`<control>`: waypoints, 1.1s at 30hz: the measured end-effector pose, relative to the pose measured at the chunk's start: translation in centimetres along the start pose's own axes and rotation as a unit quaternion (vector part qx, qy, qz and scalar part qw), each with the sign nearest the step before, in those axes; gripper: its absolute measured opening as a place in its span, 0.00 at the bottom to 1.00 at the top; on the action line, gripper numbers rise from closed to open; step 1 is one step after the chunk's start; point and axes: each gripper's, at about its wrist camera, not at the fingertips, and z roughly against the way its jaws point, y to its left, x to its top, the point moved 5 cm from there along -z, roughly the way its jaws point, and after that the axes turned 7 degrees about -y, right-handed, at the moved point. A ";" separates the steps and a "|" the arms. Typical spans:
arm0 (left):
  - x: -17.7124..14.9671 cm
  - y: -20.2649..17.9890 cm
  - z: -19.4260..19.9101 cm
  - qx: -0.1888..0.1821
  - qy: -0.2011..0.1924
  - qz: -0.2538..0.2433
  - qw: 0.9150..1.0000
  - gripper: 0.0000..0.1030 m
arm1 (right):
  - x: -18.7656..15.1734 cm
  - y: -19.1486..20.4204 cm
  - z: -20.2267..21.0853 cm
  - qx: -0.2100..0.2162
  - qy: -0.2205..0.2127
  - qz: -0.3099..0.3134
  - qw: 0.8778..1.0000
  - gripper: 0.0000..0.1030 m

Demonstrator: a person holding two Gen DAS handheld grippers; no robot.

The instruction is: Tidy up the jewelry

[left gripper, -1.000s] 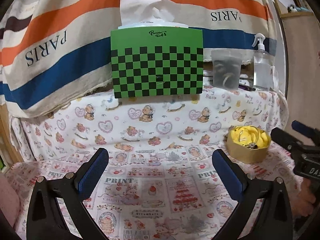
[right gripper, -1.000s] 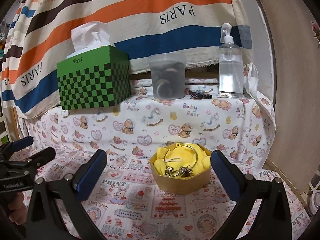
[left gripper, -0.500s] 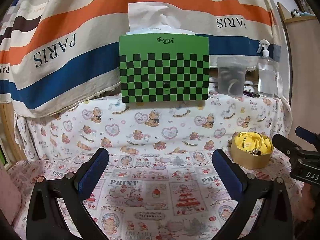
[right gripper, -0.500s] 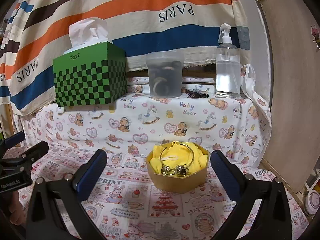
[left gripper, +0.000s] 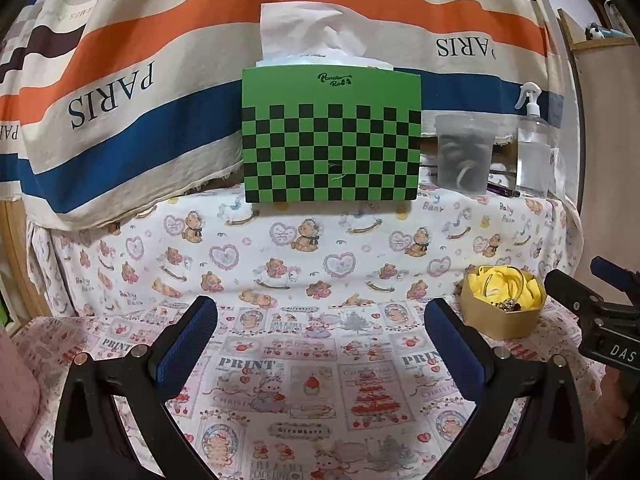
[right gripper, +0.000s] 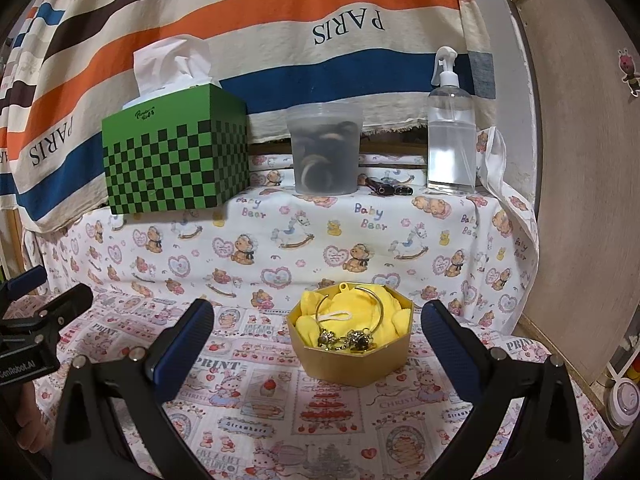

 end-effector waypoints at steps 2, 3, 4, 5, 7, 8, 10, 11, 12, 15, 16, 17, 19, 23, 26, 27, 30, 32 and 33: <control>0.0 0.0 0.0 0.001 0.000 0.000 1.000 1.00 | 0.0 0.0 0.0 -0.001 -0.001 0.000 1.000 1.00; 0.0 0.1 0.0 0.003 0.000 0.000 1.000 1.00 | 0.0 0.0 0.0 0.001 0.000 0.000 1.000 1.00; 0.0 0.1 0.0 0.004 -0.001 0.000 1.000 1.00 | 0.0 0.0 0.0 0.001 0.000 0.000 1.000 1.00; 0.0 0.2 0.0 0.004 -0.001 0.000 1.000 1.00 | 0.0 0.0 0.0 0.001 0.000 0.000 1.000 1.00; 0.0 0.2 0.0 0.005 0.000 0.000 1.000 1.00 | 0.0 0.0 0.0 0.000 0.000 0.000 1.000 1.00; 0.0 0.2 0.0 0.005 0.000 0.000 1.000 1.00 | 0.0 0.0 0.0 0.000 0.000 0.000 1.000 1.00; 0.0 0.2 0.0 0.005 -0.001 0.000 1.000 1.00 | 0.0 0.0 0.0 0.001 0.000 0.000 1.000 1.00; 0.0 0.2 0.0 0.006 -0.001 0.000 1.000 1.00 | 0.0 0.0 0.0 0.000 0.000 0.001 1.000 1.00; 0.0 0.2 0.0 0.006 -0.001 0.000 1.000 1.00 | 0.0 0.0 0.0 0.000 0.000 0.001 1.000 1.00; 0.0 0.3 0.0 0.006 -0.001 0.000 1.000 1.00 | 0.0 0.0 0.0 0.000 0.000 0.001 1.000 1.00; 0.0 0.3 0.0 0.006 -0.001 0.000 1.000 1.00 | 0.0 0.0 0.0 0.000 0.000 0.001 1.000 1.00; 0.0 0.3 -0.1 0.006 -0.001 0.000 1.000 1.00 | 0.0 0.0 0.0 0.001 0.000 0.001 1.000 1.00; 0.0 0.3 0.0 0.006 -0.001 0.000 1.000 1.00 | 0.0 0.0 0.0 0.000 0.000 0.001 1.000 1.00; 0.0 0.3 -0.1 0.008 0.000 0.001 1.000 1.00 | 0.0 0.0 0.0 0.001 0.000 0.001 1.000 1.00; 0.0 0.3 0.0 0.008 0.000 0.000 1.000 1.00 | 0.0 0.0 0.0 0.001 0.000 0.001 1.000 1.00; 0.0 0.3 0.0 0.008 0.000 0.000 1.000 1.00 | 0.0 0.0 0.0 0.001 0.000 0.001 1.000 1.00; 0.0 0.3 0.0 0.009 0.000 0.001 1.000 1.00 | 0.0 0.0 0.0 0.001 0.000 0.001 1.000 1.00; 0.0 0.3 0.0 0.010 0.000 0.001 1.000 1.00 | 0.0 0.0 0.0 0.001 0.000 0.002 1.000 1.00; 0.0 0.3 0.0 0.010 0.000 0.002 1.000 1.00 | 0.0 0.0 0.0 0.001 0.000 0.002 1.000 1.00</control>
